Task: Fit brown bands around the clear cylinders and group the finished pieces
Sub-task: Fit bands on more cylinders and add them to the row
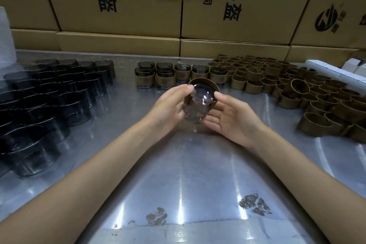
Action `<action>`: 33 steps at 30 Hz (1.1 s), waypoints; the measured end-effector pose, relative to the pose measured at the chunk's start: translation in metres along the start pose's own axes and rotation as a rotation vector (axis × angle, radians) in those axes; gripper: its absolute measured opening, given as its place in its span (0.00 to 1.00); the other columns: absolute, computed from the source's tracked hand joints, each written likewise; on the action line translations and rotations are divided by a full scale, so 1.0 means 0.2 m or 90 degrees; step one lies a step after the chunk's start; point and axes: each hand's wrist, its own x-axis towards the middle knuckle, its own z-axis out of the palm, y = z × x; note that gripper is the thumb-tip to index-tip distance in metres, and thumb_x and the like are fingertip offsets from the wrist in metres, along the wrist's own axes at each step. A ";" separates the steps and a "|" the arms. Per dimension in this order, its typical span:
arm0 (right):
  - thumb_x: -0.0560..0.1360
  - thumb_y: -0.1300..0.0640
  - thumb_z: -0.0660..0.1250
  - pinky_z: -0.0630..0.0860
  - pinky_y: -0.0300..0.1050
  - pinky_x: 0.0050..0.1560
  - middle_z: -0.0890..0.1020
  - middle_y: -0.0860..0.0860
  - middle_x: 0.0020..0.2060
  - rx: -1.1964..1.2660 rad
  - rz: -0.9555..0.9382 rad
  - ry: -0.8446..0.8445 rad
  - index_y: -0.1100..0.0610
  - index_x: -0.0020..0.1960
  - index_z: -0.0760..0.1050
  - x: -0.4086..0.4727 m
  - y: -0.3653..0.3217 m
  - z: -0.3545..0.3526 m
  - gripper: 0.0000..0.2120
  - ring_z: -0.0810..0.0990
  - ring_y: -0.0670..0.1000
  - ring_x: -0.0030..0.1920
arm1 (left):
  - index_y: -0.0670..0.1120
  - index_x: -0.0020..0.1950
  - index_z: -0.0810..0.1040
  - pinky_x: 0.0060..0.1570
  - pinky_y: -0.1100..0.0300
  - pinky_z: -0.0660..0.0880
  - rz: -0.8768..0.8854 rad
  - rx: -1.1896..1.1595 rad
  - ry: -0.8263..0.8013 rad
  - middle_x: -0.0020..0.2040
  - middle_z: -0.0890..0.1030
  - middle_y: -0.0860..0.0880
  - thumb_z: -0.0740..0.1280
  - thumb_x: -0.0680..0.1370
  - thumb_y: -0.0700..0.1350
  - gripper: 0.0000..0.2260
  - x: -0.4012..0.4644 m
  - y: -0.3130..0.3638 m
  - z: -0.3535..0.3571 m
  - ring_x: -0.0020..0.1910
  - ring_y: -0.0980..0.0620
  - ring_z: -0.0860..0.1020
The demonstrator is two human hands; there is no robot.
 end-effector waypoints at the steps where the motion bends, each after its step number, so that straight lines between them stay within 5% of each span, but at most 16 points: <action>1: 0.64 0.46 0.71 0.79 0.41 0.52 0.82 0.55 0.56 0.024 -0.010 -0.009 0.58 0.63 0.74 0.00 0.00 -0.01 0.30 0.82 0.52 0.55 | 0.40 0.70 0.69 0.60 0.59 0.74 -0.026 0.006 -0.023 0.65 0.77 0.40 0.68 0.75 0.48 0.25 0.00 0.01 -0.02 0.60 0.49 0.78; 6: 0.62 0.50 0.74 0.77 0.44 0.60 0.81 0.57 0.59 0.078 -0.023 -0.050 0.59 0.63 0.74 0.00 0.01 -0.02 0.31 0.81 0.53 0.59 | 0.46 0.59 0.78 0.57 0.61 0.77 -0.163 0.086 -0.120 0.56 0.83 0.47 0.69 0.71 0.61 0.24 -0.01 0.02 -0.08 0.56 0.52 0.81; 10: 0.59 0.51 0.81 0.77 0.43 0.58 0.81 0.57 0.58 0.070 -0.022 -0.111 0.58 0.57 0.80 -0.01 0.01 -0.03 0.29 0.80 0.53 0.59 | 0.45 0.58 0.78 0.45 0.64 0.78 -0.152 0.004 -0.125 0.53 0.84 0.47 0.70 0.67 0.58 0.25 -0.02 0.01 -0.09 0.53 0.53 0.82; 16: 0.56 0.47 0.83 0.79 0.39 0.51 0.84 0.52 0.51 0.031 -0.072 -0.164 0.54 0.51 0.84 -0.04 0.01 -0.04 0.25 0.83 0.48 0.51 | 0.48 0.49 0.85 0.46 0.63 0.79 -0.118 -0.071 -0.217 0.49 0.85 0.48 0.82 0.56 0.56 0.25 -0.03 0.00 -0.08 0.48 0.54 0.83; 22: 0.53 0.44 0.84 0.80 0.35 0.45 0.86 0.49 0.44 0.021 -0.098 -0.193 0.51 0.48 0.85 -0.06 0.01 -0.02 0.26 0.84 0.44 0.45 | 0.50 0.45 0.87 0.45 0.66 0.78 -0.070 -0.061 -0.281 0.46 0.86 0.50 0.80 0.56 0.61 0.23 -0.04 -0.01 -0.06 0.47 0.56 0.83; 26: 0.54 0.44 0.83 0.80 0.36 0.47 0.86 0.48 0.45 0.012 -0.099 -0.218 0.50 0.48 0.85 -0.07 0.00 -0.01 0.25 0.84 0.44 0.46 | 0.50 0.46 0.86 0.46 0.65 0.78 -0.051 -0.039 -0.284 0.47 0.85 0.49 0.80 0.56 0.61 0.24 -0.06 -0.01 -0.05 0.48 0.56 0.83; 30: 0.59 0.44 0.80 0.76 0.47 0.60 0.81 0.55 0.58 0.027 -0.060 -0.194 0.54 0.58 0.81 -0.06 -0.01 -0.02 0.30 0.80 0.53 0.59 | 0.45 0.54 0.84 0.55 0.57 0.78 -0.083 -0.064 -0.249 0.54 0.83 0.43 0.81 0.56 0.60 0.31 -0.05 0.02 -0.08 0.54 0.49 0.82; 33: 0.65 0.37 0.70 0.74 0.51 0.60 0.81 0.57 0.55 -0.045 -0.065 -0.081 0.56 0.57 0.80 -0.05 0.00 0.00 0.29 0.78 0.55 0.58 | 0.41 0.54 0.80 0.60 0.50 0.72 -0.083 0.010 -0.171 0.53 0.81 0.41 0.69 0.64 0.68 0.34 -0.04 0.02 -0.07 0.54 0.45 0.79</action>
